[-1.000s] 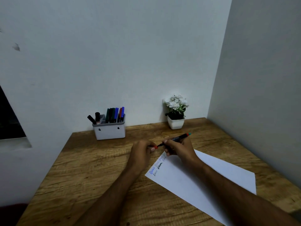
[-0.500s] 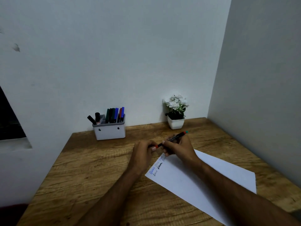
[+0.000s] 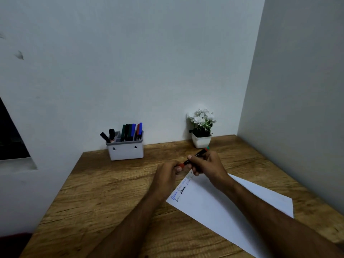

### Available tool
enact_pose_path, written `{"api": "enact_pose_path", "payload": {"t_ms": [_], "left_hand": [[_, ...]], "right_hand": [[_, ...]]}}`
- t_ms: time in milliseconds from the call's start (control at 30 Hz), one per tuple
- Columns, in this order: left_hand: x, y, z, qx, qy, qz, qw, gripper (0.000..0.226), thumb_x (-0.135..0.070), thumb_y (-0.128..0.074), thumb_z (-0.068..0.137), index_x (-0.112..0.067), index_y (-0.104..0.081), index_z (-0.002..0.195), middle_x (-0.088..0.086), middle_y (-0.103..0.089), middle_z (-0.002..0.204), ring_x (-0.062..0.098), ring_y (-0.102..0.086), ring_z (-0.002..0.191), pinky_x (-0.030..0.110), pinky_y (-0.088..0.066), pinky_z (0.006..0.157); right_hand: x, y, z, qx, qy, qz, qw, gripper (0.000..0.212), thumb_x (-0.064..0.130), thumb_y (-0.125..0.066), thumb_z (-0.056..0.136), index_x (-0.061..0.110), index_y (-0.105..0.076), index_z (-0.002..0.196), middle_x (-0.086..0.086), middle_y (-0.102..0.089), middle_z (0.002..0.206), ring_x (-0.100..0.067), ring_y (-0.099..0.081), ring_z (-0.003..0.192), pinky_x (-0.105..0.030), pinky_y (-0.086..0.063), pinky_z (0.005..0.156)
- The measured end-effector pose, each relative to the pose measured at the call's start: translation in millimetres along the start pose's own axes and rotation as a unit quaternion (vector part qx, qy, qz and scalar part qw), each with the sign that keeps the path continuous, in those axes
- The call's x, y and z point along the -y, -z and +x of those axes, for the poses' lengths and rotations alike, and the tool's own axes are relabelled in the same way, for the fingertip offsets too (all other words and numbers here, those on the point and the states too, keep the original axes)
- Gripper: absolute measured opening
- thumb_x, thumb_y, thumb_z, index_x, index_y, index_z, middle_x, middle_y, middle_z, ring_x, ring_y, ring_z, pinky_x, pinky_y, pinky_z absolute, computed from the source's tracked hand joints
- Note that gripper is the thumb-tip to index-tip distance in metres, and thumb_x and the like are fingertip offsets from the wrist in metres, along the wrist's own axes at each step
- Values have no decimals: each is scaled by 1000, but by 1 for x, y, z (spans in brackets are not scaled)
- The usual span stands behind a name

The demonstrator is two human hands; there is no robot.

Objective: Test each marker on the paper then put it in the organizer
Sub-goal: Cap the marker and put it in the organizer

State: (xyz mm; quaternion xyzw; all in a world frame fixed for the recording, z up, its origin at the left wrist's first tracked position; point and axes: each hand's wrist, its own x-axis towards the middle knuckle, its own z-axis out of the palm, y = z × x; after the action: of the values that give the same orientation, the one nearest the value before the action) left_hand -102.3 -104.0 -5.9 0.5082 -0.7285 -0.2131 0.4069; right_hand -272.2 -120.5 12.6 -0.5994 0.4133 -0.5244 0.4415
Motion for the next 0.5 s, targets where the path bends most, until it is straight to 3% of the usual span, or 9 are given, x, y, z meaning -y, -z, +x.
{"api": "enact_pose_path", "payload": {"t_ms": [100, 300, 400, 500], "left_hand": [[-3, -5, 5, -37, 31, 12, 999, 26, -1, -51, 94, -16, -68, 82, -1, -69, 77, 16, -65, 74, 37, -51, 64], [-7, 3, 10, -56, 42, 37, 997, 27, 2, -54, 92, -19, -71, 92, -7, -70, 84, 4, -65, 80, 31, -58, 71], [-10, 20, 15, -39, 21, 69, 997, 15, -9, -66, 91, -16, -76, 98, -7, -73, 85, 0, -64, 78, 26, -56, 71], [-13, 37, 18, -40, 33, 76, 996, 15, -16, -75, 84, -18, -78, 98, -6, -74, 85, 0, -63, 76, 21, -54, 70]], "right_hand": [[4, -2, 6, -6, 27, -2, 1000, 25, 6, -67, 98, -11, -69, 79, -10, -68, 60, -15, -57, 46, -24, -45, 44], [-1, -4, 10, 3, 9, 24, 1000, 18, 9, -70, 96, -7, -71, 87, -17, -70, 69, -21, -60, 57, -28, -48, 48], [-2, 4, 13, 13, -30, 49, 998, 21, 10, -76, 91, -11, -71, 95, -15, -70, 75, -23, -63, 65, -31, -51, 54], [2, 10, 17, -8, -28, 32, 999, 20, 8, -85, 80, -3, -77, 94, -14, -73, 79, -22, -68, 70, -32, -57, 62]]}}
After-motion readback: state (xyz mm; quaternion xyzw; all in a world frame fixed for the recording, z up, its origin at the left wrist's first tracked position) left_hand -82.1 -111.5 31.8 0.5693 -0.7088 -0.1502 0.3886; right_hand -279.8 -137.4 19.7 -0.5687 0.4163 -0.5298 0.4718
